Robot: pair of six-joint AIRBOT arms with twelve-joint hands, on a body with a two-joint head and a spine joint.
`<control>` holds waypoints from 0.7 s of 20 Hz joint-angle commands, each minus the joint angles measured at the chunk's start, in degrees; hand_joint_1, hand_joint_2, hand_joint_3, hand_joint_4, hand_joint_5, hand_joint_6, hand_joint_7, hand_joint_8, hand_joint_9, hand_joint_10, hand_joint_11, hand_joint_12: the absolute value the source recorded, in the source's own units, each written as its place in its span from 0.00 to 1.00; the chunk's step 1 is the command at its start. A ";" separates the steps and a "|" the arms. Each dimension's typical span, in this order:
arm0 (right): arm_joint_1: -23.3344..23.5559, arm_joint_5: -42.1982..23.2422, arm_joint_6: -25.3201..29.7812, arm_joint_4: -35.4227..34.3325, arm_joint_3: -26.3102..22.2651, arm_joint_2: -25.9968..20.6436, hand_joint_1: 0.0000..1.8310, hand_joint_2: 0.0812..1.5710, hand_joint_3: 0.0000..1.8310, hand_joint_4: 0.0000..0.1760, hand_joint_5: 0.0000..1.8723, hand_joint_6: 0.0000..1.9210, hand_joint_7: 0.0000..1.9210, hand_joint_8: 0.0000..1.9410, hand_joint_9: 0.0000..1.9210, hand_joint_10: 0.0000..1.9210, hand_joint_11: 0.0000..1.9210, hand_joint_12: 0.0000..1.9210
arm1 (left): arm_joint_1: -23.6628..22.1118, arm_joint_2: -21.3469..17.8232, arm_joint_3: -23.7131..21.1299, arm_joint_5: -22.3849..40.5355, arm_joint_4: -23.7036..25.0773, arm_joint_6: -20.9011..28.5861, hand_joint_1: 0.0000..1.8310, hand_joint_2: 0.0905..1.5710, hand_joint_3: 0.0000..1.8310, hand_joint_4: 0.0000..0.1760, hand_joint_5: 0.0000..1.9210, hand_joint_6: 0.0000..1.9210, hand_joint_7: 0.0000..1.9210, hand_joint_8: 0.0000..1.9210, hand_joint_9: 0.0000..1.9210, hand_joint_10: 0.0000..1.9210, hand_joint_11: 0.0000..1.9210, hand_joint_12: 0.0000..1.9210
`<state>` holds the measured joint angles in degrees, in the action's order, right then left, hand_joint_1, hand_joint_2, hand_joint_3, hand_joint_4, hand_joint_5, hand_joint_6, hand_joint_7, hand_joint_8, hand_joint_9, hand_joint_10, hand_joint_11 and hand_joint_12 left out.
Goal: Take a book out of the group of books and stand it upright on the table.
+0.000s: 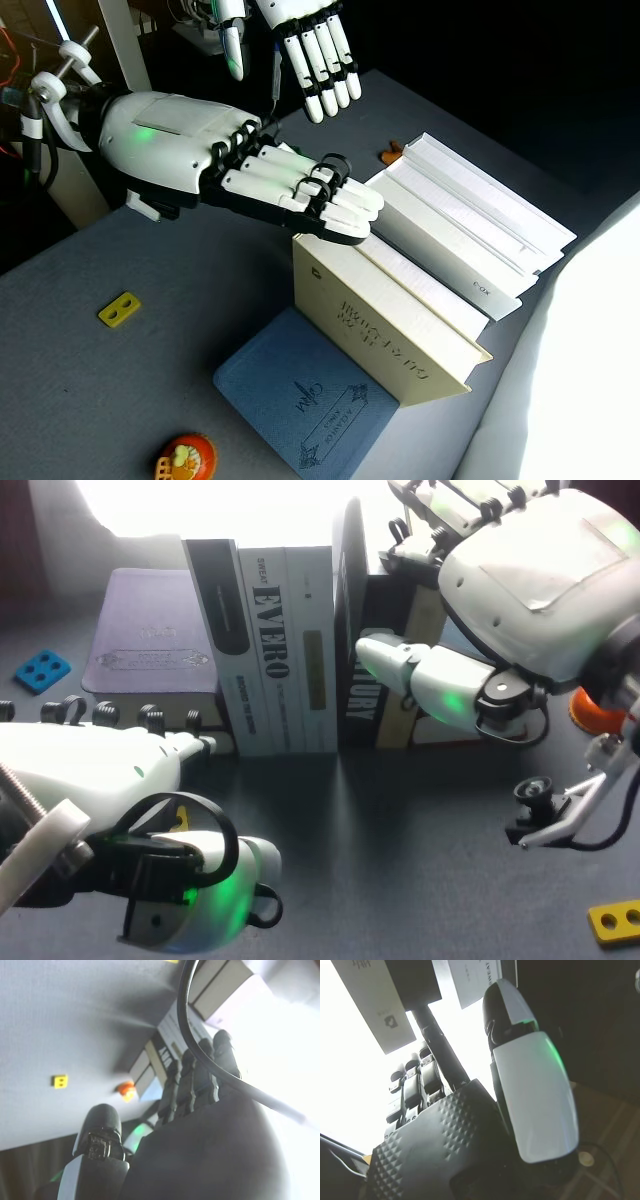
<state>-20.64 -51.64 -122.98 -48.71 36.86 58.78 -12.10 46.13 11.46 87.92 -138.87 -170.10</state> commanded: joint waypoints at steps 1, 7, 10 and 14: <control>-0.46 -1.65 -0.31 0.51 -0.53 -0.46 0.02 0.78 0.00 0.00 0.39 0.04 0.03 0.01 0.00 0.00 0.00 0.00 | -0.35 -0.26 -0.10 -0.84 4.45 0.07 0.00 0.87 0.00 0.00 0.01 0.00 0.01 0.00 0.00 0.00 0.00 0.00; -2.54 -2.20 -1.12 0.51 -5.38 -2.85 0.00 0.79 0.00 0.00 0.37 0.03 0.02 0.00 0.00 0.00 0.00 0.00 | -0.28 -0.27 -0.09 -0.84 4.45 0.06 0.00 0.87 0.00 0.00 0.02 0.00 0.02 0.00 0.00 0.00 0.00 0.00; -3.79 -3.09 -1.23 0.51 -7.48 -3.85 0.00 0.78 0.00 0.00 0.38 0.03 0.02 0.00 0.00 0.00 0.00 0.00 | -0.27 -0.27 -0.09 -0.84 4.45 0.06 0.00 0.87 0.00 0.00 0.01 0.00 0.01 0.00 0.00 0.00 0.00 0.00; -6.66 -4.11 -2.51 0.51 -10.90 -5.04 0.00 0.78 0.00 0.00 0.37 0.02 0.02 0.00 0.00 0.00 0.00 0.00 | -0.27 -0.27 -0.10 -0.74 4.45 0.06 0.00 0.87 0.00 0.00 0.01 0.00 0.00 0.00 0.00 0.00 0.00 0.00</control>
<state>-27.18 -55.42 -124.88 -47.00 25.45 53.76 -12.10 46.13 11.46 87.96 -138.85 -170.10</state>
